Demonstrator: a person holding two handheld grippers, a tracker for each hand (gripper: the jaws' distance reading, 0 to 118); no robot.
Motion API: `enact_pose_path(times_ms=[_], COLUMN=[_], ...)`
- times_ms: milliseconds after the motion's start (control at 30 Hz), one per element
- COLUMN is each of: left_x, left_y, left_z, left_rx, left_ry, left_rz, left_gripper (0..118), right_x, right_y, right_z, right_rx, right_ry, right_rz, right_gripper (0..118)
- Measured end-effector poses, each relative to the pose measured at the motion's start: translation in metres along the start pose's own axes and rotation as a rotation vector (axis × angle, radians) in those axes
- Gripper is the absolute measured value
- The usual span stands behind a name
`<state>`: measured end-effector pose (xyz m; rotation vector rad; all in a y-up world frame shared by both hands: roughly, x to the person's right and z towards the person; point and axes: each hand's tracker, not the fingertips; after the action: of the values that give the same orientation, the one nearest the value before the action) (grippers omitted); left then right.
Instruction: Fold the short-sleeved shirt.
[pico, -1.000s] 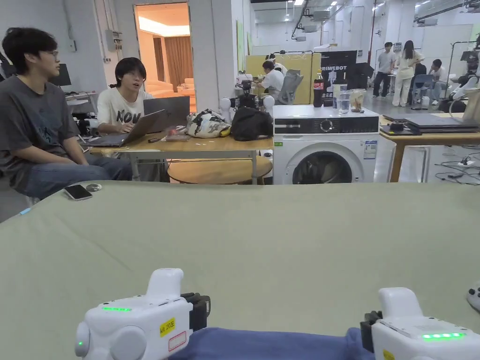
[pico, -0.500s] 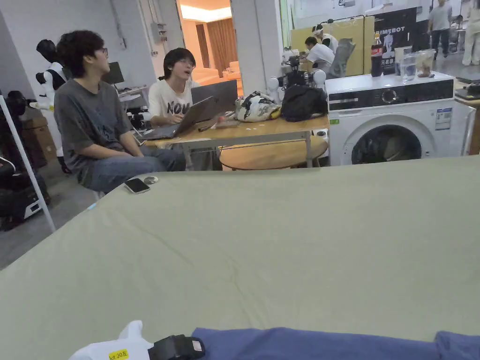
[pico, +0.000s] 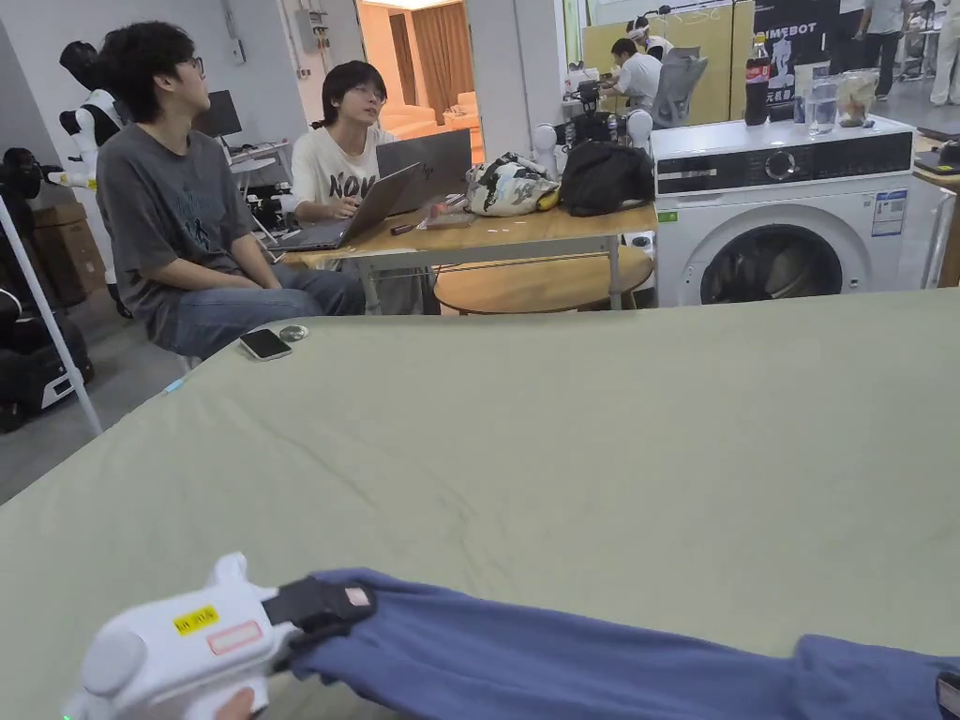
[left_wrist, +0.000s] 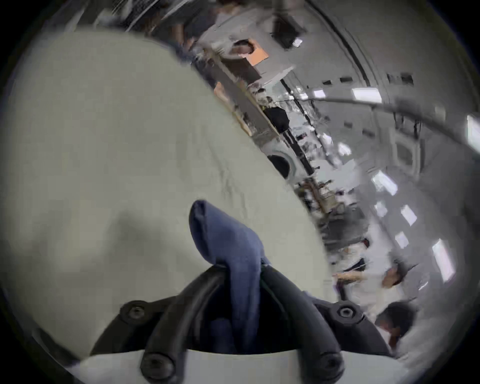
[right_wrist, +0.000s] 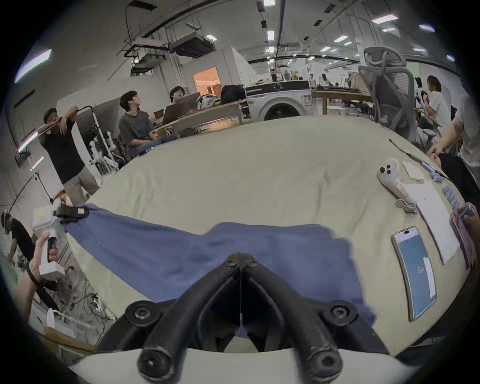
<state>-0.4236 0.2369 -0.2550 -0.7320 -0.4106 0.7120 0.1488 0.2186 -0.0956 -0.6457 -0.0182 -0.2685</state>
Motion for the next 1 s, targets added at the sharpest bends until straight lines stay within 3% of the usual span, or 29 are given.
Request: enact_pose_path(times_ms=[100, 200, 300, 400, 500, 600, 700, 733, 833, 900, 1000], left_x=[0.04, 0.087, 0.134, 0.159, 0.175, 0.178, 0.179, 0.176, 0.161, 0.16, 0.157], left_y=[0.027, 0.012, -0.033, -0.08, -0.12, -0.134, -0.125, -0.121, -0.113, -0.121, -0.149], left_z=[0.018, 0.009, -0.044, -0.113, -0.165, -0.176, -0.164, -0.159, -0.151, -0.161, -0.19], left_rx=[0.029, 0.008, -0.074, -0.277, -0.362, -0.438, -0.365, -0.347, -0.268, -0.251, -0.453], left_ry=[0.145, 0.063, 0.022, -0.025, 0.055, -0.101, -0.188, -0.214, -0.228, -0.125, -0.173], left_rz=[-0.234, -0.28, -0.396, -0.46, -0.569, -0.543, -0.5, -0.464, -0.359, -0.387, -0.389], left_gripper=[2, 2, 2, 2, 2, 47, 47, 45, 0, 0, 0], right_x=[-0.001, -0.002, -0.001, -0.003, -0.003, -0.001, 0.008, 0.011, 0.02, 0.024, 0.026], right_y=[-0.001, -0.002, 0.0, -0.002, -0.009, -0.015, -0.017, -0.017, -0.018, -0.018, -0.018], right_z=[0.001, 0.001, 0.002, 0.011, 0.022, 0.028, 0.029, 0.029, 0.027, 0.025, 0.021], right_rx=[0.004, 0.004, 0.012, 0.048, 0.046, 0.04, 0.034, 0.027, 0.017, 0.013, -0.002], right_ry=[0.012, 0.031, 0.049, 0.03, 0.048, 0.002, -0.006, -0.003, 0.002, 0.005, 0.012], right_rz=[0.0, -0.011, -0.032, -0.05, -0.084, -0.028, -0.019, -0.025, -0.048, -0.067, -0.085], right_gripper=[0, 0, 0, 0, 0, 0, 0, 0, 0, 0, 0])
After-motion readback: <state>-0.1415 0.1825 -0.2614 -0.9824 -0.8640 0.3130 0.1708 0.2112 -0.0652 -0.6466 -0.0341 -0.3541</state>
